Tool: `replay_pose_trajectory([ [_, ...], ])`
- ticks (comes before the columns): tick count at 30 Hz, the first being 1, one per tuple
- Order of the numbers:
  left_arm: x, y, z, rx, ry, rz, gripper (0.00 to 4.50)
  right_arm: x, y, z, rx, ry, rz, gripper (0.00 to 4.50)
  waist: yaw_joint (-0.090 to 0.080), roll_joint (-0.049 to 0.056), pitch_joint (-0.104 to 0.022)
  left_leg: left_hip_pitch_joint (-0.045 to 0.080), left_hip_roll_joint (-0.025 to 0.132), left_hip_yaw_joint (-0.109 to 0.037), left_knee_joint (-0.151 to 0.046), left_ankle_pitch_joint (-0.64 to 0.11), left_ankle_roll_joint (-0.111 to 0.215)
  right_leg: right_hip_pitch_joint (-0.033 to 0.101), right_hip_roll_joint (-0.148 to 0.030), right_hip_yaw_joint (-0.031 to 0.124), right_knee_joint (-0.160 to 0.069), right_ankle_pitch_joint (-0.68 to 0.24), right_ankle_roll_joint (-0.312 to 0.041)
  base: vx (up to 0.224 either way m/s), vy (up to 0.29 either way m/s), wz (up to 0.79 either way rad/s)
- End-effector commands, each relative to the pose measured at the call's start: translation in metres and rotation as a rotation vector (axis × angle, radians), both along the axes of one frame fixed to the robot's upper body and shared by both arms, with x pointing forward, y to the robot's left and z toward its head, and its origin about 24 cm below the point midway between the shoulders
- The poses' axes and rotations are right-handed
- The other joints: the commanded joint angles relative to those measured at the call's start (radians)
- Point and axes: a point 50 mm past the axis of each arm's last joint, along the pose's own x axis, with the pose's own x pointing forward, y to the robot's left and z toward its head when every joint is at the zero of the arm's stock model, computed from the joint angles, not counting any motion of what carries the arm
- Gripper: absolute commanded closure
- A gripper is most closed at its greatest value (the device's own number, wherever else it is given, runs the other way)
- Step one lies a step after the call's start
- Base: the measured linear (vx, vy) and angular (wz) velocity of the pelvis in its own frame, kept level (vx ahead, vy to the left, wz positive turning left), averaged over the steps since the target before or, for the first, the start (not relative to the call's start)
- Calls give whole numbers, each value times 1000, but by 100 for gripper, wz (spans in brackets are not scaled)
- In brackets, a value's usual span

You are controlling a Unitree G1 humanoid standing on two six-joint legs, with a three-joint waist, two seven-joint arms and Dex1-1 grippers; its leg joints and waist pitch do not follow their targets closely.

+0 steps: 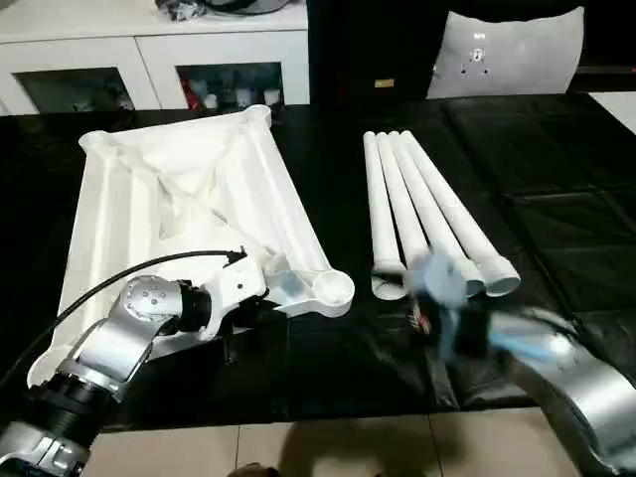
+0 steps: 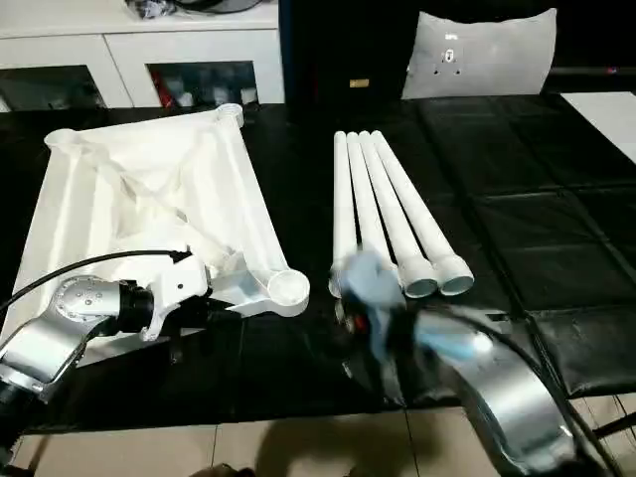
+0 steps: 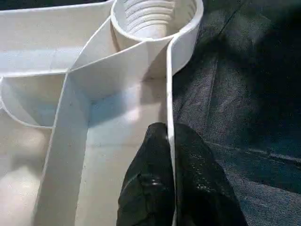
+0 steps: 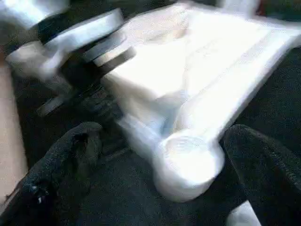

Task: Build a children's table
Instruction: Move table base, then pick table leg

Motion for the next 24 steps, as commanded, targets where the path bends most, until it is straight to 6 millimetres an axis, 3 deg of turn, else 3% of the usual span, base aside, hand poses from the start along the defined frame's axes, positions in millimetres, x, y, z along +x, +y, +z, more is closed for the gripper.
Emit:
replay_pose_trajectory([
  [1, 0, 4, 11, -35, -30, 6, 383, 8, -5, 1, -11, -2, -77, 0, 6, -10, -50, 27, 78, -23, -80, -170, 24, 21, -72, 28, -75, -65, -270, 0, 0, 0],
  [2, -1, 5, 16, -61, -45, 18, 373, 18, -2, 2, -37, 14, -147, 0, 6, -12, -52, 26, 79, -24, -80, -161, 21, 23, -71, 28, -71, -49, -271, 0, 0, 0],
  [4, -2, 6, 20, -82, -58, 28, 359, 25, 0, 2, -61, 27, -192, 0, 6, -7, -54, 30, 76, -22, -78, -127, 11, 20, -66, 25, -63, 17, -272, 0, 0, 0],
  [8, -3, 8, 32, -143, -104, 79, 323, 47, 7, 8, -66, 76, -324, 0, 6, -11, -58, 26, 69, -19, -72, -67, 10, 24, -66, 25, -55, 109, -285, 0, 0, 0],
  [9, -5, 9, 36, -166, -115, 93, 317, 58, 9, 10, -78, 106, -379, 0, 10, -16, -57, 26, 70, -17, -73, -70, 8, 26, -66, 25, -57, 104, -278, 0, 0, 0],
  [11, -10, 6, 43, -201, -124, 104, 298, 70, 11, 10, -118, 148, -447, 0, 9, -13, -56, 26, 70, -17, -73, -63, -8, 24, -63, 25, -53, 104, -278, 0, 0, 0],
  [18, -21, 0, 49, -222, -121, 102, 234, 91, 9, 7, -147, 209, -609, 0, 22, -10, -58, 29, 69, -10, -71, -40, -45, 23, -58, 25, -48, 149, -248, 0, 0, 0],
  [24, -31, -5, 56, -251, -87, 138, 189, 105, 11, 6, -179, 272, -707, 0, 20, -13, -57, 24, 64, -9, -70, -51, -68, 25, -56, 25, -47, 137, -238, 0, 0, 0],
])
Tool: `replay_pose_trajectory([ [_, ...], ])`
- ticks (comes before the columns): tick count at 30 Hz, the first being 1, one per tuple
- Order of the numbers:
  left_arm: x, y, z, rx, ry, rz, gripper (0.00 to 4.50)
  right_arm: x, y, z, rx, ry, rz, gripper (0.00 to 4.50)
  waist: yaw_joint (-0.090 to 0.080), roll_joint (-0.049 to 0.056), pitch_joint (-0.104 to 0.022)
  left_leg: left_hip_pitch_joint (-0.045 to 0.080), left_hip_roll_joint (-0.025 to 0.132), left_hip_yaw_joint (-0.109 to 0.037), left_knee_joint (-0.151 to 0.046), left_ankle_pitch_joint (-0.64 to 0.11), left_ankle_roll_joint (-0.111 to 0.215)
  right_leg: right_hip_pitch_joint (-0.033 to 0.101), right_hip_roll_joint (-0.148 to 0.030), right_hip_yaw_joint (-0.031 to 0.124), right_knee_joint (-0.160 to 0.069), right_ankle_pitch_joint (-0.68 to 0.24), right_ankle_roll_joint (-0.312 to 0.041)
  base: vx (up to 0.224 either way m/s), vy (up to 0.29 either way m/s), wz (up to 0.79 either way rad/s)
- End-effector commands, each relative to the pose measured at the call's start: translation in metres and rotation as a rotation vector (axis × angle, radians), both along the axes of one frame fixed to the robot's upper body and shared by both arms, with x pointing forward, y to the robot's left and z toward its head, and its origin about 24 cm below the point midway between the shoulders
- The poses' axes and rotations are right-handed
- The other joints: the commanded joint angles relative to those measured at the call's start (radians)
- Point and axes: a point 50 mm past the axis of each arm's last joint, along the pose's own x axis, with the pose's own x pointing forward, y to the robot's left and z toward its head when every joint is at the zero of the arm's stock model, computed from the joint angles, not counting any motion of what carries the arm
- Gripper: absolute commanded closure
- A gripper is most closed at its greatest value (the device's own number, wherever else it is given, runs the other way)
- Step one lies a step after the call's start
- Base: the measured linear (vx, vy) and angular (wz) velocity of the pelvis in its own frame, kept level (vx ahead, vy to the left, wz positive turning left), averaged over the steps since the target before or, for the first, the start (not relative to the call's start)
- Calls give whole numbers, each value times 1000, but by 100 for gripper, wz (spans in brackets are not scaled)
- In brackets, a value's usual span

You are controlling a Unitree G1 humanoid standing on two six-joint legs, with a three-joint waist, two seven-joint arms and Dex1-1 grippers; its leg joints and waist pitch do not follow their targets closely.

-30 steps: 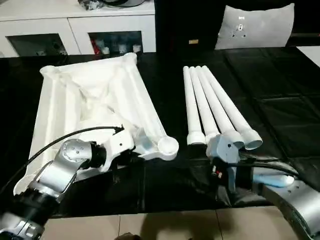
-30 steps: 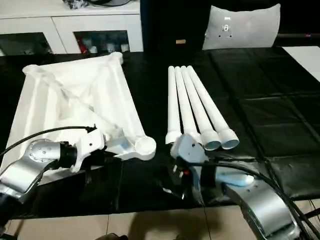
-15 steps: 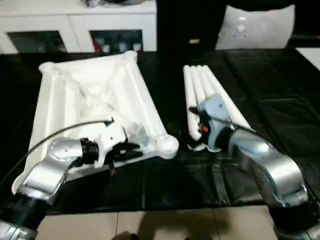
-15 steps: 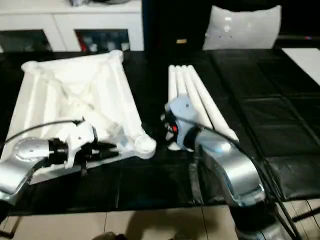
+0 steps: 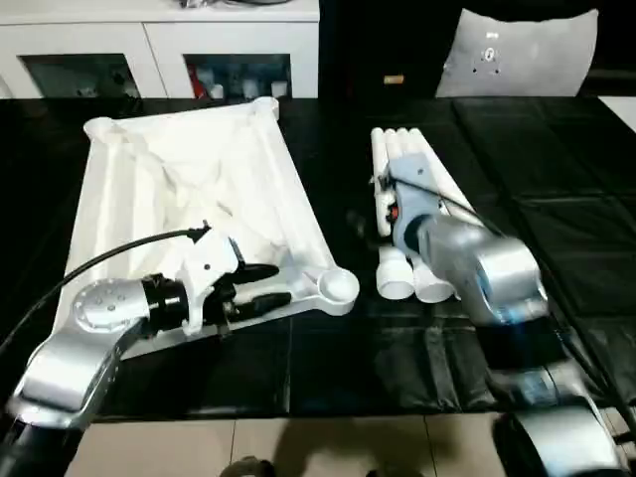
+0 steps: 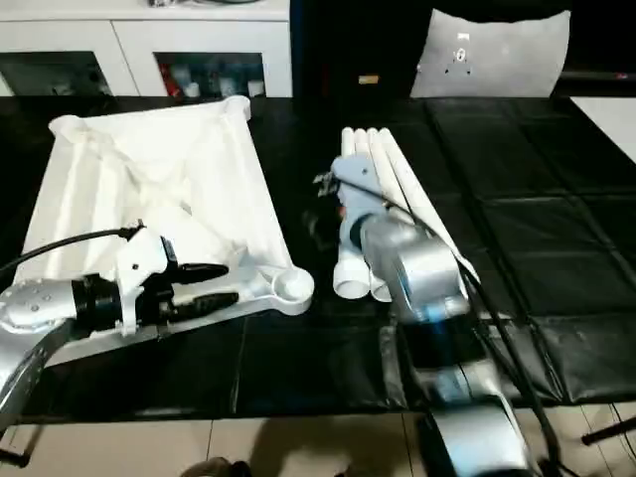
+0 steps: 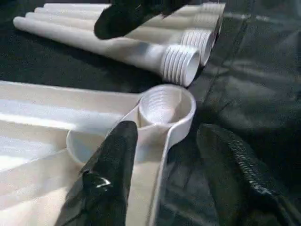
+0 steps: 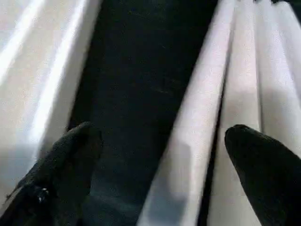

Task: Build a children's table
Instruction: Pick table leg

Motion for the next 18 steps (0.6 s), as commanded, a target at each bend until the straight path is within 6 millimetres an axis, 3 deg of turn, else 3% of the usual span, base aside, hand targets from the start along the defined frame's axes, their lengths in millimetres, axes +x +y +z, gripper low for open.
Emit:
replay_pose_trajectory([
  [1, -3, 1, 2, -7, 11, 13, 189, 2, -2, 0, -1, 17, -33, 0, 3, 5, -63, 31, 60, -13, -70, -62, -56, 37, -56, 26, -54, 136, -226, 0, 0, 0],
  [3, -4, 0, -1, 6, 14, 14, 189, 2, -2, -2, 10, 38, -55, 0, 3, 2, -67, 30, 61, -13, -68, -45, -50, 39, -55, 27, -50, 165, -218, 0, 0, 0],
  [9, -5, -2, -1, 21, 27, 28, 189, 1, -1, -15, 31, 118, -86, 0, 4, 9, -69, 32, 61, -11, -67, -38, -61, 36, -51, 23, -47, 189, -212, 0, 0, 0],
  [18, -7, -1, -4, 49, 36, 34, 189, -1, 3, -23, 57, 173, -69, 0, 5, 9, -71, 32, 60, -10, -65, -34, -62, 37, -51, 22, -46, 197, -208, 0, 0, 0],
])
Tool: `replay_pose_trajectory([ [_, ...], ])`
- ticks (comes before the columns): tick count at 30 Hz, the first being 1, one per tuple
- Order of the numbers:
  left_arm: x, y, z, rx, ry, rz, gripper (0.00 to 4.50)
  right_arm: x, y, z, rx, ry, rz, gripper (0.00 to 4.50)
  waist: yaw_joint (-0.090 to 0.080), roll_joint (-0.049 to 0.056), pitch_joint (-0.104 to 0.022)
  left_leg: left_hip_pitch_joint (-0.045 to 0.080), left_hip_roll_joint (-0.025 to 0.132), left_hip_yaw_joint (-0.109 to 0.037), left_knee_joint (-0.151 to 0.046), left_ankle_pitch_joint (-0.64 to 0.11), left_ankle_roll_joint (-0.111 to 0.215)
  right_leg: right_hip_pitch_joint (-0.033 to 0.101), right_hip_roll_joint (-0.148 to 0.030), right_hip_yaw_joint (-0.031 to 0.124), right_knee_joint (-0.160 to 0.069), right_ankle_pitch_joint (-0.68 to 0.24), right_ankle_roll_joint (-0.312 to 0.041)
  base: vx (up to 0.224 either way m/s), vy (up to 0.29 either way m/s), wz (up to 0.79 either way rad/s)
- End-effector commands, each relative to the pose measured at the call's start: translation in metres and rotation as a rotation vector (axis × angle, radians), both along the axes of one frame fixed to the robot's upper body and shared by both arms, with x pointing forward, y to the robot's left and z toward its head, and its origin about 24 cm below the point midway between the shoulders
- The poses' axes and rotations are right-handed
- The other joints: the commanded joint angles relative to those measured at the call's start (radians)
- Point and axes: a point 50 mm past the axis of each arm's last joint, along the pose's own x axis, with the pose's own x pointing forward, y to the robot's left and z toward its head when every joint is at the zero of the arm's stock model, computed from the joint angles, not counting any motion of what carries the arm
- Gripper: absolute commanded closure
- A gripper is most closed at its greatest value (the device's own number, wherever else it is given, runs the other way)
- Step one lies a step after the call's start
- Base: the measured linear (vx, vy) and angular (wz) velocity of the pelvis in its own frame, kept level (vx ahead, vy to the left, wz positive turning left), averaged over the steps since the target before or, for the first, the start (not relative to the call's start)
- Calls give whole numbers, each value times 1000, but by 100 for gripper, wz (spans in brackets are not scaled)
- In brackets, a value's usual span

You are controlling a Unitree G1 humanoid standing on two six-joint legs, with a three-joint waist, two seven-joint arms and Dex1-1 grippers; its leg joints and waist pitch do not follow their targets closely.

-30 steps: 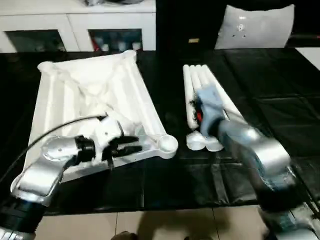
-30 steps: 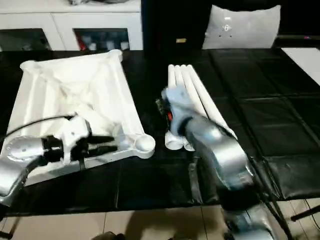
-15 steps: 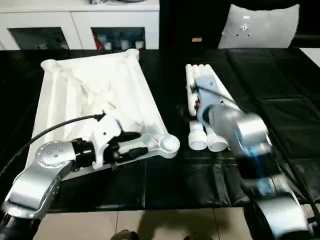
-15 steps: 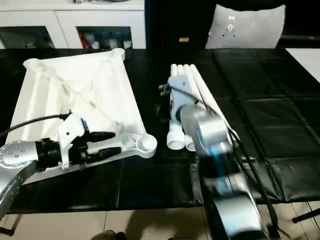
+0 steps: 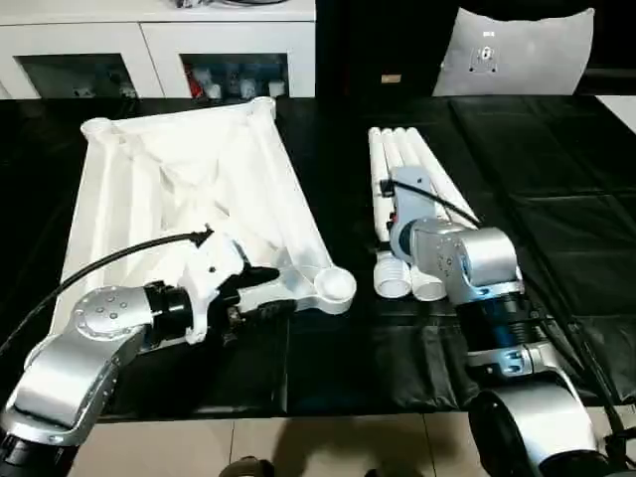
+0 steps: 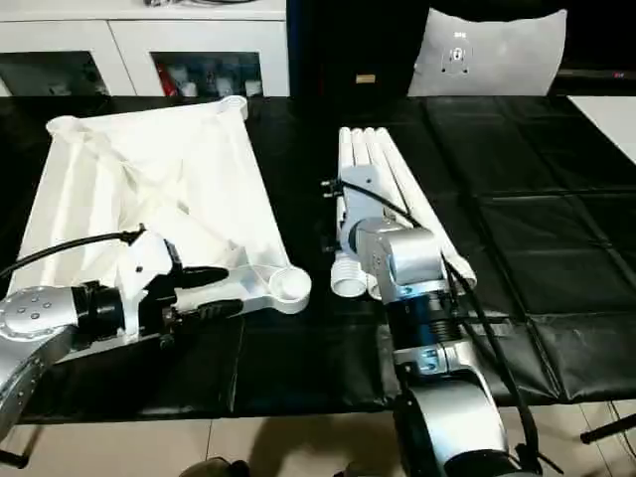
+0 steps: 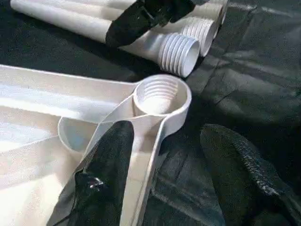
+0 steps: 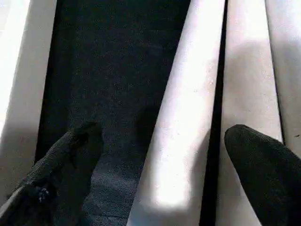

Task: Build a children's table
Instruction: Pick table leg

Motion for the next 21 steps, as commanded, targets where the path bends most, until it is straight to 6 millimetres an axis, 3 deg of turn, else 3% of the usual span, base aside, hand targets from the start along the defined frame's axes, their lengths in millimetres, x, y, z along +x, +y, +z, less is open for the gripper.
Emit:
replay_pose_trajectory([
  [1, -2, -1, 2, 11, -6, -6, 189, 0, 5, 1, 30, 30, 24, 0, 3, 10, -70, 32, 55, -15, -65, -39, -56, 39, -53, 23, -47, 196, -211, 0, 0, 0],
  [21, -1, -8, -2, 10, 8, -1, 189, -4, 9, -14, 98, 153, 71, 0, 4, 1, -67, 30, 58, -12, -63, -25, -17, 39, -56, 23, -49, 177, -235, 0, 0, 0],
])
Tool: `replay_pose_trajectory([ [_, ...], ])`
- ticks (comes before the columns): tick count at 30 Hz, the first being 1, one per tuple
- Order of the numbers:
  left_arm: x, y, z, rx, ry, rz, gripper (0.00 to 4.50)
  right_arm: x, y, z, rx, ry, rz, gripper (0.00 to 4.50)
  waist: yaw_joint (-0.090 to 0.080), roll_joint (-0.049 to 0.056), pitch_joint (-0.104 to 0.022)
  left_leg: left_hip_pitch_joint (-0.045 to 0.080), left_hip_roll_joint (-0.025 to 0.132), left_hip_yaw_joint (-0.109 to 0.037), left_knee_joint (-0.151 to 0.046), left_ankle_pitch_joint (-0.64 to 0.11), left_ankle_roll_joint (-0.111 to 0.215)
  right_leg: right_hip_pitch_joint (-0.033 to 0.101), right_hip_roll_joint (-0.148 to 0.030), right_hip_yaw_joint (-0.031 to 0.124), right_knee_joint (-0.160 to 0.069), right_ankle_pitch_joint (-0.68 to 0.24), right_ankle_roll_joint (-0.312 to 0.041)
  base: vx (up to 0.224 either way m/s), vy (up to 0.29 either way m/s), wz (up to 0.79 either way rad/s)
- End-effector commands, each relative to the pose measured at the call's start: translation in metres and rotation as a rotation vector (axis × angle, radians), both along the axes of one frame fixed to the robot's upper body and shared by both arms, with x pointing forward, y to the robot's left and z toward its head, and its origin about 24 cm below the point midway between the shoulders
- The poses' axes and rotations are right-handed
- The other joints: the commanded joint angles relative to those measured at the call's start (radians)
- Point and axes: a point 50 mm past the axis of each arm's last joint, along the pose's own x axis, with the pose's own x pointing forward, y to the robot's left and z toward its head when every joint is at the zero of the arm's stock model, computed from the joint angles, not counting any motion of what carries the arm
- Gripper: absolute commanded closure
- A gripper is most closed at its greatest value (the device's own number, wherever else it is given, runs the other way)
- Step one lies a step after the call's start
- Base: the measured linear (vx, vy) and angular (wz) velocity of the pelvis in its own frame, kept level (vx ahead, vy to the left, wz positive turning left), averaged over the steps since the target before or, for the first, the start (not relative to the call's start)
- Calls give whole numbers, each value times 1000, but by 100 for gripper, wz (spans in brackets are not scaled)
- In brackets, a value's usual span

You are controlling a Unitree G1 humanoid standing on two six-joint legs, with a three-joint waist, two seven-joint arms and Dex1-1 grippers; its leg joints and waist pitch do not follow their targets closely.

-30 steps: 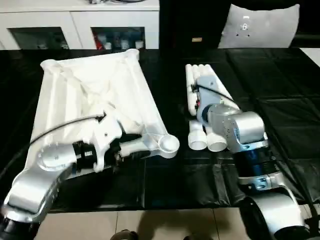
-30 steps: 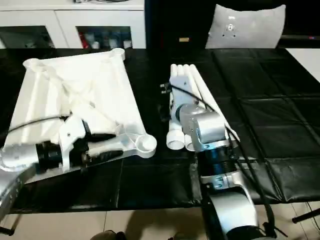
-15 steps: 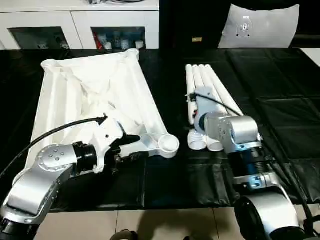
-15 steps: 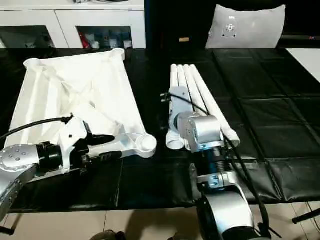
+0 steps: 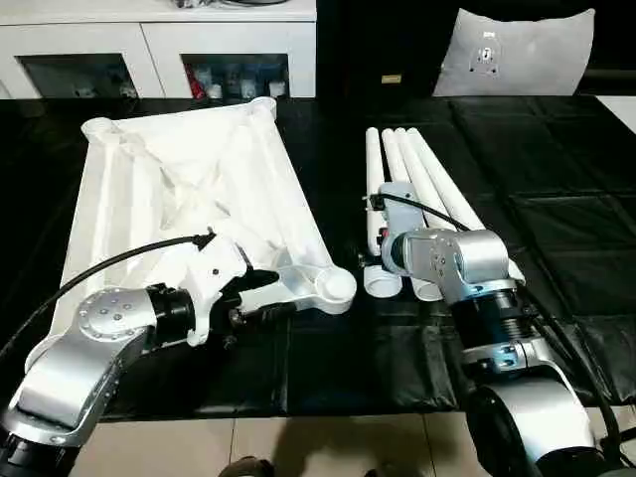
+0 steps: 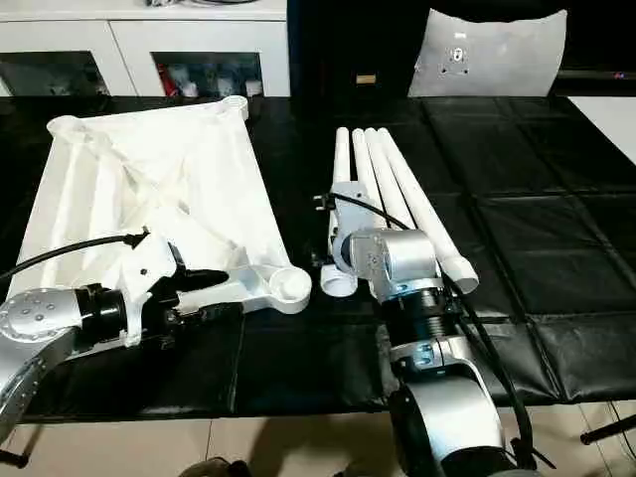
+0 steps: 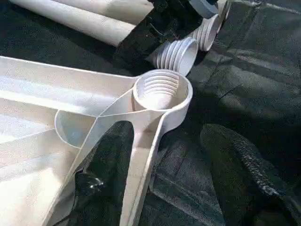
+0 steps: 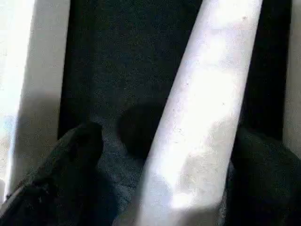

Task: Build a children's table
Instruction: Pick table leg

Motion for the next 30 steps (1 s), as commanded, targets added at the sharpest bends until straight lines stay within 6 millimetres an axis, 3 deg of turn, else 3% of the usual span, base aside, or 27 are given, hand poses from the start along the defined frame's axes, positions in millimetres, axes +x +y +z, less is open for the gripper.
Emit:
replay_pose_trajectory([
  [1, 0, -6, 2, 6, -13, -18, 184, 0, 2, 0, 19, 23, 4, 27, 4, 2, -67, 31, 58, -13, -64, -28, -18, 39, -57, 23, -49, 170, -236, 0, 0, 0],
  [10, 1, -8, 4, -2, -22, -14, 184, 2, 3, -5, 59, 54, -10, 100, 3, -4, -69, 30, 57, -12, -62, -18, -10, 40, -58, 23, -49, 170, -241, 0, 0, 0],
  [11, 2, -8, 4, -3, -23, -12, 184, 2, 3, -5, 66, 53, -12, 126, 4, -3, -69, 30, 58, -12, -62, -16, -9, 40, -58, 22, -48, 170, -241, 0, 0, 0],
  [13, 2, -8, 4, -3, -27, -9, 184, 3, 4, -3, 88, 43, -14, 126, 3, -3, -69, 30, 58, -12, -62, -19, -8, 39, -58, 23, -49, 168, -241, 0, 0, 0],
  [14, 3, -9, 4, -3, -30, -9, 184, 5, 5, -1, 102, 23, -16, 145, 2, -10, -69, 29, 58, -10, -62, -20, -4, 40, -58, 24, -49, 167, -243, 0, 0, 0],
  [16, 3, -9, 4, -4, -33, -9, 184, 5, 4, 0, 103, 26, -18, 156, 3, -4, -68, 30, 59, -11, -62, -20, -4, 38, -58, 23, -49, 159, -246, 0, 0, 0],
  [26, 6, -14, 5, -12, -46, -18, 184, 9, 3, 5, 103, -9, -32, 246, 4, -4, -69, 31, 59, -10, -61, -16, -10, 38, -56, 22, -48, 170, -244, 0, 0, 0],
  [30, 6, -14, 5, -11, -49, -16, 184, 10, 2, 6, 106, -18, -42, 254, 4, -1, -70, 32, 58, -11, -62, -23, -20, 38, -56, 21, -48, 163, -242, 0, 0, 0],
])
